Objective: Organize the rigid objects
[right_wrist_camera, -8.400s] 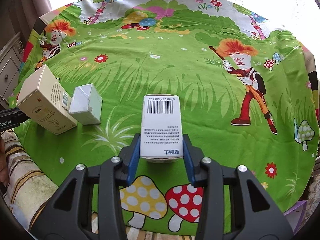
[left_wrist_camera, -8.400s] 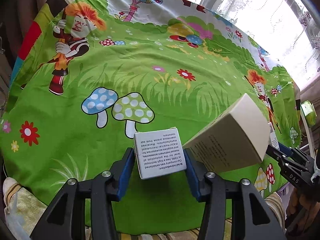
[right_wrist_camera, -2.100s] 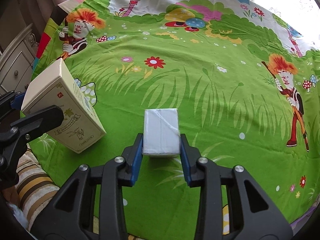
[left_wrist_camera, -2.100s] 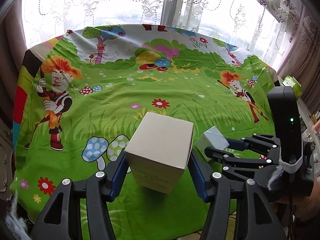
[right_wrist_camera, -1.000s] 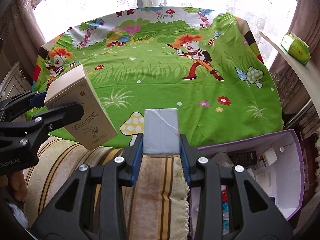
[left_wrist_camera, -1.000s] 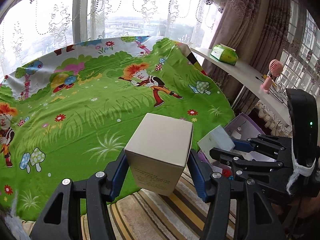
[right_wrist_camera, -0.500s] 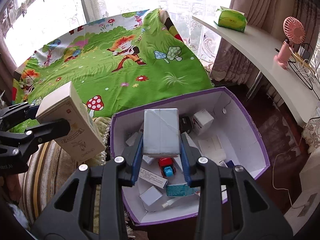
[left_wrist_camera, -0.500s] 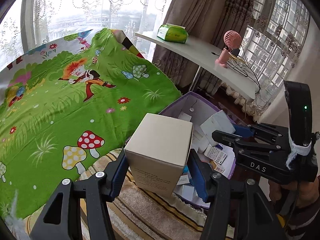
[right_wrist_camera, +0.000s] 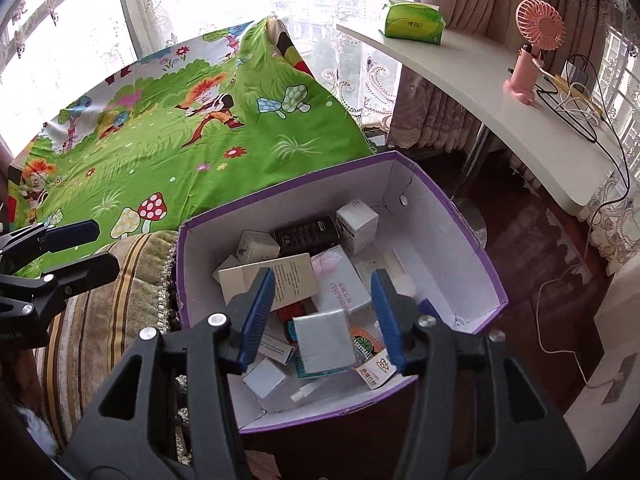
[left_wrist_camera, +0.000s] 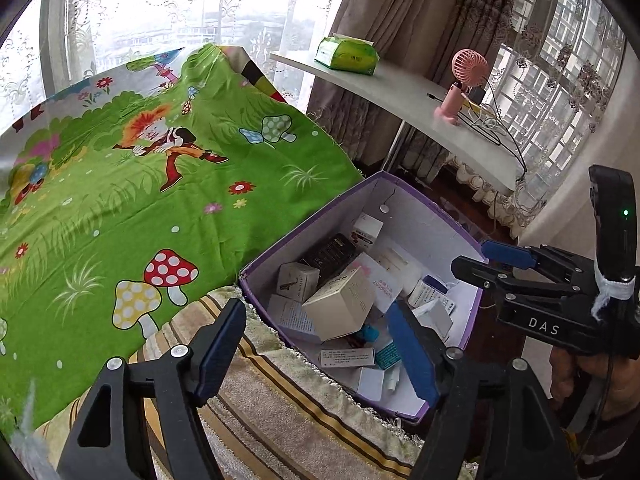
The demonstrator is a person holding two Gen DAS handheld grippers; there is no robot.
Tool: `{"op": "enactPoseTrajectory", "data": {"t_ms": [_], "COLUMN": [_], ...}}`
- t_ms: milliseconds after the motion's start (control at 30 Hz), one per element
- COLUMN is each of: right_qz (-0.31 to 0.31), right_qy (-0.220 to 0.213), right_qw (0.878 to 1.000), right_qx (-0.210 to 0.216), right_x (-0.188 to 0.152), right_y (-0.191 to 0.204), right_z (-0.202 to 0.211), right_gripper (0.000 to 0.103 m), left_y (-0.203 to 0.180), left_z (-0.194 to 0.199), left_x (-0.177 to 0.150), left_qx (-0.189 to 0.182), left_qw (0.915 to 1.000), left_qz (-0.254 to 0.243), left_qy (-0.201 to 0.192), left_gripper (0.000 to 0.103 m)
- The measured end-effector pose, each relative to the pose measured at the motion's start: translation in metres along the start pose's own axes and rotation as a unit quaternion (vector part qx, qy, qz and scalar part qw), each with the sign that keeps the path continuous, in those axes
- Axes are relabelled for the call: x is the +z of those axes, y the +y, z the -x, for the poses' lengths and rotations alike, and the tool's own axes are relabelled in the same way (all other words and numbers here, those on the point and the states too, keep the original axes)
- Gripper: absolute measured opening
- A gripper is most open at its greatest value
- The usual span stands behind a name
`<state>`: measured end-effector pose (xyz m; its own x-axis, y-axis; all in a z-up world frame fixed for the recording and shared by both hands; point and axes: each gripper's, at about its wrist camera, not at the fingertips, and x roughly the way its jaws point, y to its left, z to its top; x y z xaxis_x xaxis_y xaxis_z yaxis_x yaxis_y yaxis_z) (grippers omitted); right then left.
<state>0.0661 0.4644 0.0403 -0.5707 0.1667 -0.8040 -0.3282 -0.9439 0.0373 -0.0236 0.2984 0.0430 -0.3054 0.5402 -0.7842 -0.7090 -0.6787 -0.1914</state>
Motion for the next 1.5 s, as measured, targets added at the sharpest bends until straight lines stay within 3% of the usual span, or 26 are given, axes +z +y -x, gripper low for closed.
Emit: {"op": "enactPoseTrajectory", "data": {"t_ms": [167, 300, 433, 567, 1500], "right_qz": [-0.017, -0.017, -0.019, -0.018, -0.025], "right_qy": [-0.007, -0.007, -0.001, 0.010, 0.026], "right_qw": [1.000, 1.000, 1.000, 1.000, 0.999], "right_qx": [-0.008, -0.009, -0.009, -0.009, -0.006], "right_x": [-0.009, -0.022, -0.037, -0.052, -0.058], "right_y": [-0.002, -0.001, 0.001, 0.004, 0.007], "right_z": [0.012, 0.024, 0.032, 0.033, 0.020], "right_gripper": [0.071, 0.071, 0.071, 0.071, 0.071], "left_y": [-0.002, -0.001, -0.006, -0.009, -0.011], "left_z": [-0.006, -0.009, -0.008, -0.011, -0.015], "left_x": [-0.016, -0.031, -0.042, -0.045, -0.047], "left_qx": [-0.018, -0.013, -0.005, -0.016, -0.021], "left_qw": [0.9990, 0.9966, 0.9964, 0.9962, 0.9959], "left_qz": [0.017, 0.036, 0.035, 0.028, 0.019], "left_qy": [0.038, 0.073, 0.076, 0.081, 0.087], "left_gripper": [0.084, 0.084, 0.089, 0.103, 0.103]}}
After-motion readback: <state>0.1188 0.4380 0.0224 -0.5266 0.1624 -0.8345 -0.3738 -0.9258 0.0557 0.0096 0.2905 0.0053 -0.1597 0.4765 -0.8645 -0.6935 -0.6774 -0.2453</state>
